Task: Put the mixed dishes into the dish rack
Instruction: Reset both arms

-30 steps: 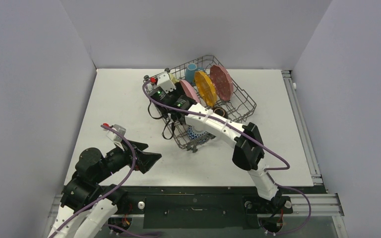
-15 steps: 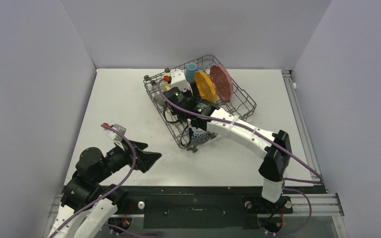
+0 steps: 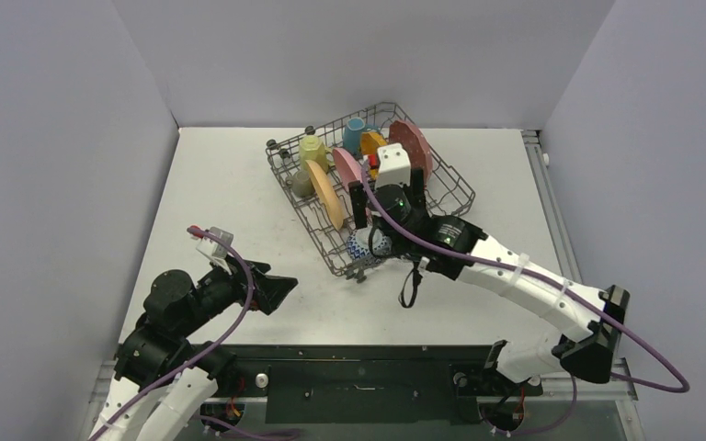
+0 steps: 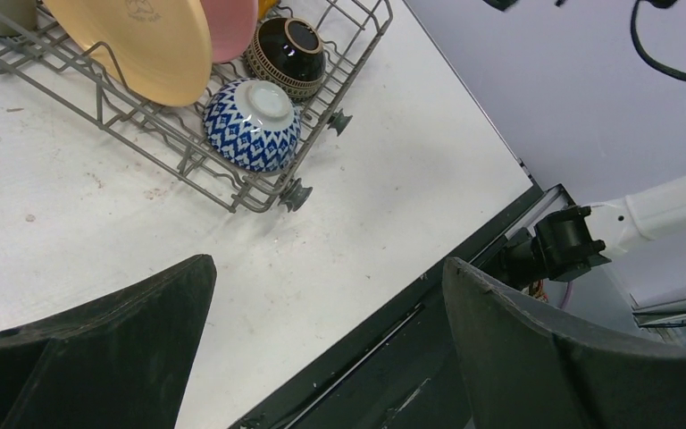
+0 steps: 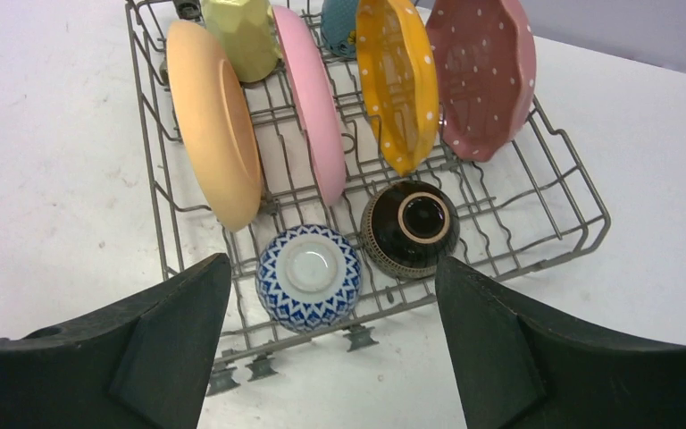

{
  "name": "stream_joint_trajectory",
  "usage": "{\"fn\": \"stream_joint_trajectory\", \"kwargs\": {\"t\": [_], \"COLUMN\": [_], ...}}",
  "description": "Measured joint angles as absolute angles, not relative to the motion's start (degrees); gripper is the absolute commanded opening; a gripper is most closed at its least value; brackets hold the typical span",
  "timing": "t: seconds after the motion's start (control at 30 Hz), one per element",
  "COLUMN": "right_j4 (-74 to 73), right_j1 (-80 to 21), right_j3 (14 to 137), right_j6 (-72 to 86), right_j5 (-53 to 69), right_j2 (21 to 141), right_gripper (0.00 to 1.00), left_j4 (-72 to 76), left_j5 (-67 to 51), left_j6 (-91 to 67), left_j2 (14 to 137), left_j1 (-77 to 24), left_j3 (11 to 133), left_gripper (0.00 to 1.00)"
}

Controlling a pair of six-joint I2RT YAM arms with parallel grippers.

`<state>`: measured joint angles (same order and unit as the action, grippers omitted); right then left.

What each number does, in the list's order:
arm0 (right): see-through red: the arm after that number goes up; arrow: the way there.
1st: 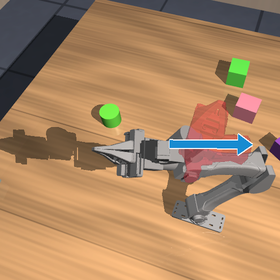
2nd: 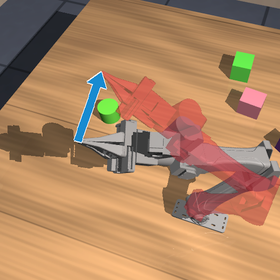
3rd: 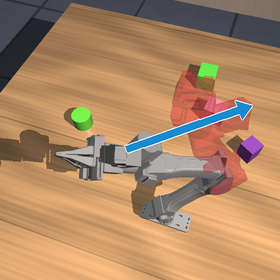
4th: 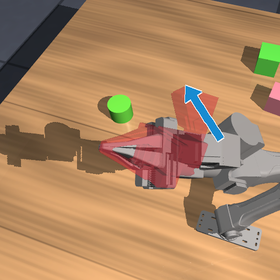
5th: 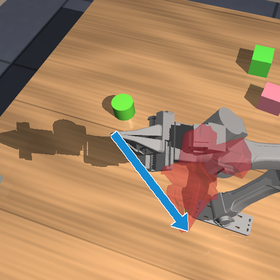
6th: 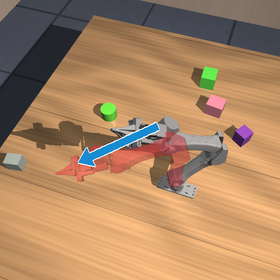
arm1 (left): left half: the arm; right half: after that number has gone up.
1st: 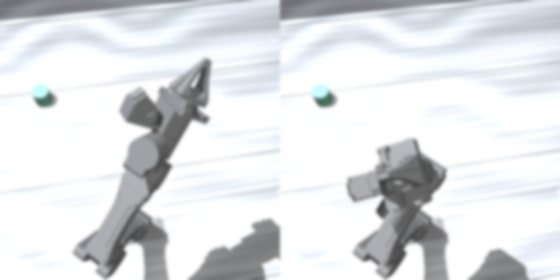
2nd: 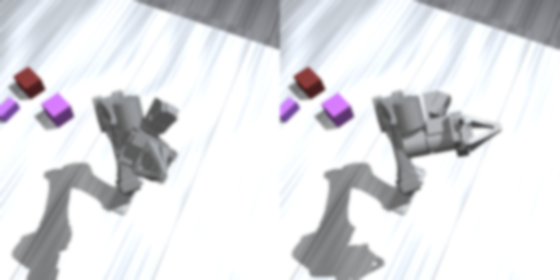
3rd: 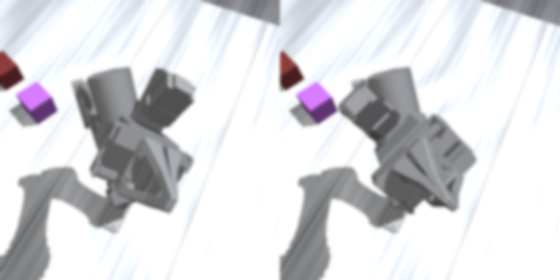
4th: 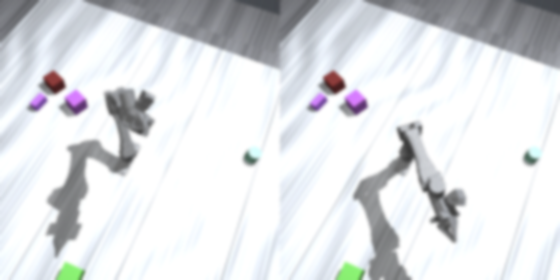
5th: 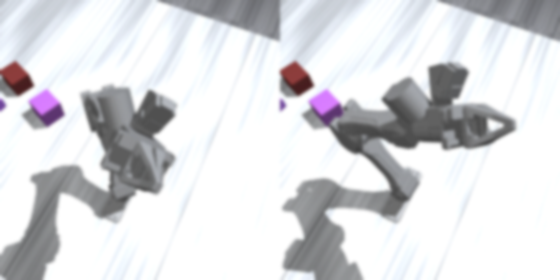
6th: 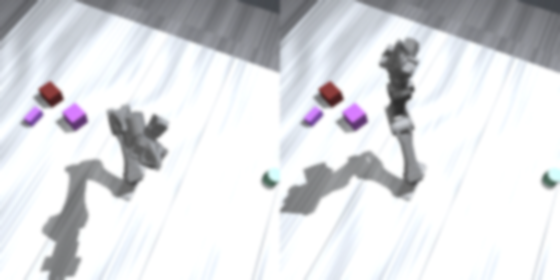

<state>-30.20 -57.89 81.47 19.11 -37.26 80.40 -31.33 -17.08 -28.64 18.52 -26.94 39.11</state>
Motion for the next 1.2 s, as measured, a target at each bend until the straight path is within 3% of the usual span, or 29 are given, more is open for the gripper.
{"fn": "stream_joint_trajectory", "kwargs": {"t": [0.6,1.2], "right_j4": [-26.17,-21.02], "right_j1": [-58.28,-58.61], "right_j3": [53.78,35.51], "right_j6": [19.64,19.16], "right_j5": [-36.53,-31.59], "right_j2": [46.70,27.16], "right_gripper": [0.79,0.79], "left_j4": [-31.57,-31.53], "left_j5": [-14.59,-14.37], "left_j6": [-28.64,-28.64], "left_j2": [18.33,18.20], "left_j1": [-25.87,-23.88], "left_j3": [39.11,39.11], "left_gripper": [0.96,0.96]}}
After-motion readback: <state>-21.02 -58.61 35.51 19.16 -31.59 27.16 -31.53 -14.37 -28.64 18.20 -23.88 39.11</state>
